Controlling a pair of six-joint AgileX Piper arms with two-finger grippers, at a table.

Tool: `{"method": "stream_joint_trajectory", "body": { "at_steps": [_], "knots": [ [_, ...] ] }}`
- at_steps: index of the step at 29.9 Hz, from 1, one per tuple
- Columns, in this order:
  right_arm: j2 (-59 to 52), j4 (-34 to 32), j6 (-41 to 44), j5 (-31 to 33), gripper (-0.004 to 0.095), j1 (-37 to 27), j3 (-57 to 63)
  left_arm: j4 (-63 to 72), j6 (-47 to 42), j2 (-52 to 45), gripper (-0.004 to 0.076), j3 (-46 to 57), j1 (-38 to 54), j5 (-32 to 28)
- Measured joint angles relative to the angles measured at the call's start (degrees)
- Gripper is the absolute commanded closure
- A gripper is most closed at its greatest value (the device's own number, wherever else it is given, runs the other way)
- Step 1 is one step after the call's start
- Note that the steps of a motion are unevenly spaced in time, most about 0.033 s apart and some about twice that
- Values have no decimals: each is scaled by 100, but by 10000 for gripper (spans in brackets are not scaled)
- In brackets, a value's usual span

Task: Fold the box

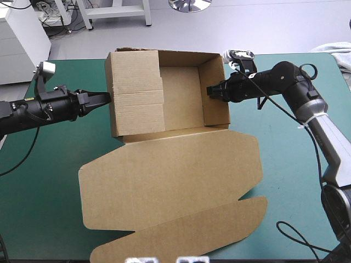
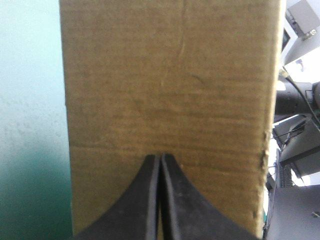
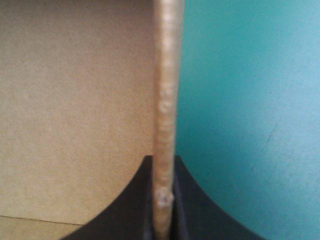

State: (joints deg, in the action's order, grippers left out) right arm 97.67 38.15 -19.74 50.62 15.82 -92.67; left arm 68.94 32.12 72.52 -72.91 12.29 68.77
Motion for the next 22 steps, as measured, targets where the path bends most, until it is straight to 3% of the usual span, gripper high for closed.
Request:
{"method": "stream_joint_trajectory", "body": {
  "at_steps": [4, 12, 22],
  "knots": [
    [41, -54, 17, -117, 919, 123, 0, -230, 5, 0, 682, 0, 0, -6],
    [98, -210, 144, -197, 918, 142, 0, -289, 5, 0, 438, 0, 0, 113],
    [118, -388, 255, -276, 919, 175, 0, -289, 5, -4, 420, 0, 0, 158]
  ]
}}
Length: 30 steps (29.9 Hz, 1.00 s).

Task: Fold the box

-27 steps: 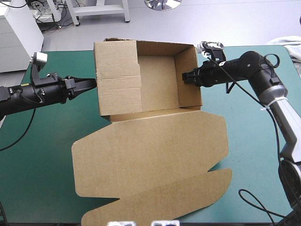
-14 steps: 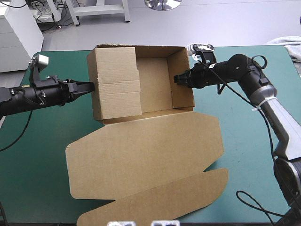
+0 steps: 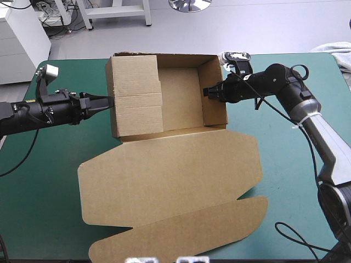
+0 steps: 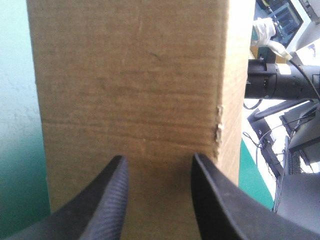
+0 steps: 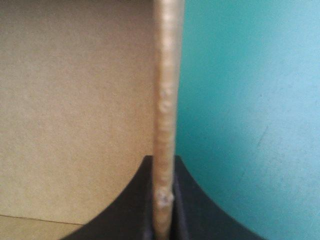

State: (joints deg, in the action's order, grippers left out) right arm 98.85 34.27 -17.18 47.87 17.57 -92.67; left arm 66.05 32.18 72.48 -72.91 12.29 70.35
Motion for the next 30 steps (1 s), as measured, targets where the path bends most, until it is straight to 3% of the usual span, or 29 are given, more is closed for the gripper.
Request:
{"method": "stream_joint_trajectory", "body": {
  "at_steps": [11, 23, 30],
  "knots": [
    [313, 0, 22, -174, 915, 189, 0, -138, -5, 0, 420, 0, 0, 7],
    [381, -242, 17, -653, 909, 812, 0, -1650, -772, -14, 431, -5, -34, 47],
    [389, -411, 28, -650, 908, 955, 0, -3206, -1685, -21, 433, -5, -779, -611]
  ]
}}
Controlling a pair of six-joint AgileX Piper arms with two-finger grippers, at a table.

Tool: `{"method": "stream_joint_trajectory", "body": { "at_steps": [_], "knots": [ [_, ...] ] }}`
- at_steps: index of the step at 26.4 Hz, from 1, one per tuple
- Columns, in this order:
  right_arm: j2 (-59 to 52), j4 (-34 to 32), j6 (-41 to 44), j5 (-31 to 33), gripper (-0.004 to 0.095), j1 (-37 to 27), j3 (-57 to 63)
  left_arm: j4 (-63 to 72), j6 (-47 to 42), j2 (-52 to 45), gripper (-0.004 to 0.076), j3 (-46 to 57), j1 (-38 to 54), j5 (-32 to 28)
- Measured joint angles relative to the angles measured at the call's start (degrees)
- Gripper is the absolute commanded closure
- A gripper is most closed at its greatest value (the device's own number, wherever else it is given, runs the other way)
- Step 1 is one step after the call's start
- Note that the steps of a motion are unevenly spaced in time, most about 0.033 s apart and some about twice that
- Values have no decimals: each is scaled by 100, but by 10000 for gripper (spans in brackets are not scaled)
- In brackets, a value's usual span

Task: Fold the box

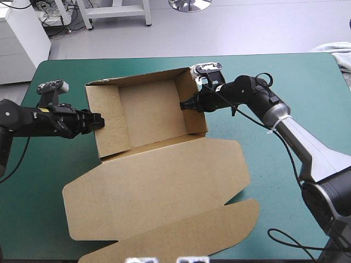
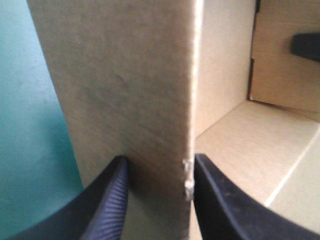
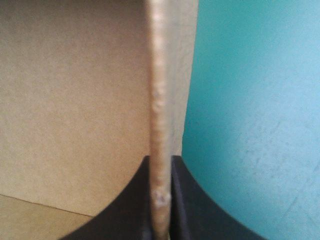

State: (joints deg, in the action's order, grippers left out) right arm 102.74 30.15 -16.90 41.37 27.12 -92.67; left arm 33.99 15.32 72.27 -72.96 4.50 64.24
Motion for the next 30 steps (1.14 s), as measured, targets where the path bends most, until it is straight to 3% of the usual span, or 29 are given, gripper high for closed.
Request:
{"method": "stream_joint_trajectory", "body": {
  "at_steps": [6, 10, 13, 20, 26, 30],
  "knots": [
    [5, -206, 179, 188, 908, 8, 0, -1181, -820, 56, 478, 0, -772, -697],
    [-12, -553, 345, 452, 908, 8, 0, -1539, -1020, 336, 596, 0, -1022, -687],
    [-69, -835, 445, 671, 908, 8, 0, -1645, -1053, 636, 734, 0, -1143, -651],
    [-236, -1778, 1172, 1457, 908, -4, 0, -1742, -1303, 1044, 734, 32, -1553, -848],
    [-267, -2034, 1690, 1731, 908, -4, 97, -1713, -1319, 1163, 734, 38, -1651, -905],
    [-282, -2024, 2109, 1717, 908, 16, 762, -1656, -1307, 1483, 734, 38, -1690, -753]
  ]
}}
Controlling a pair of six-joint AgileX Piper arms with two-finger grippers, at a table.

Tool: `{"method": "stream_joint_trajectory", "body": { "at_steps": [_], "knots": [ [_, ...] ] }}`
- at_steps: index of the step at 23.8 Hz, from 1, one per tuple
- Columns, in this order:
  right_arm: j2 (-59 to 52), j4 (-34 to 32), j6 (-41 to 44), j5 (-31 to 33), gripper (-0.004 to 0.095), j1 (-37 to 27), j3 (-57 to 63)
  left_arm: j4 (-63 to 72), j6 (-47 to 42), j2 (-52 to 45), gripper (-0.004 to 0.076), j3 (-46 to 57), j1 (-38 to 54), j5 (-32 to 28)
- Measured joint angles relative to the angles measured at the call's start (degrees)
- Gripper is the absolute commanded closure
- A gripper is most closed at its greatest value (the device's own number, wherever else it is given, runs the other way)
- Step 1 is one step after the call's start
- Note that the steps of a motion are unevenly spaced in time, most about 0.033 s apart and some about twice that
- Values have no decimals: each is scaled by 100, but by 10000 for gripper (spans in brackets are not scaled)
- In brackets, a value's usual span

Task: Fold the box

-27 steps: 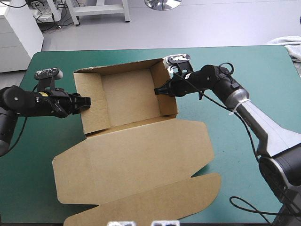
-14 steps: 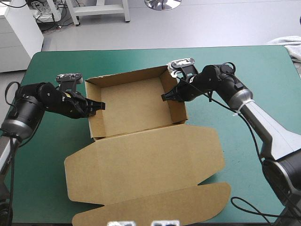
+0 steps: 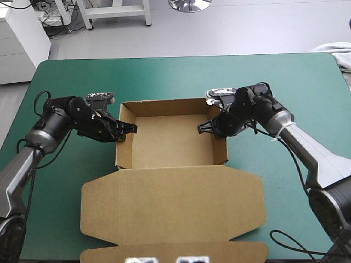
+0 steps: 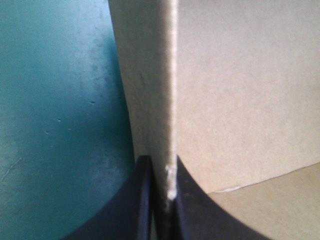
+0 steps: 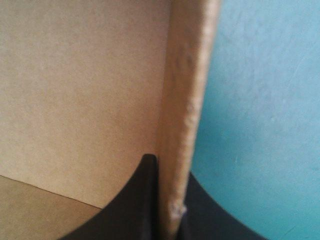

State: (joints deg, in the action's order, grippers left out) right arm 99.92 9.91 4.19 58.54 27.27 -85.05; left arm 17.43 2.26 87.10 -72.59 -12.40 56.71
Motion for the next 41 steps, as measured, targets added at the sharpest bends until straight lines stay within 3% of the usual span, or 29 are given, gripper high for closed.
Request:
{"method": "stream_joint_trajectory", "body": {
  "at_steps": [4, 9, 12, 15, 18, 21, 28, 33, 41],
  "knots": [
    [-107, 106, 367, -374, 908, 7, 538, -285, 45, 221, 734, -2, -318, -106],
    [-118, 81, 544, -326, 886, 1, 602, -984, 3, 449, 734, -82, -822, -375],
    [-118, 47, 576, -234, 822, -3, 620, -1035, -25, 569, 733, -104, -864, -496],
    [-118, 33, 538, -188, 689, -3, 646, -1024, -41, 624, 720, -108, -876, -583],
    [-100, 33, 481, -150, 543, 3, 687, -1007, -70, 662, 659, -108, -901, -664],
    [-74, 45, 556, -150, 470, 14, 701, -953, -62, 702, 561, -103, -914, -667],
    [-52, -230, 817, -23, 457, 55, 402, -740, 126, 749, 261, -70, -988, -472],
    [-52, -991, 1210, 596, 457, 60, -204, -660, 140, 755, 260, -45, -1007, -766],
    [-45, -1130, 977, 1058, 463, 60, -1440, -1367, 140, 261, 260, -40, -1007, -1194]
  ]
}}
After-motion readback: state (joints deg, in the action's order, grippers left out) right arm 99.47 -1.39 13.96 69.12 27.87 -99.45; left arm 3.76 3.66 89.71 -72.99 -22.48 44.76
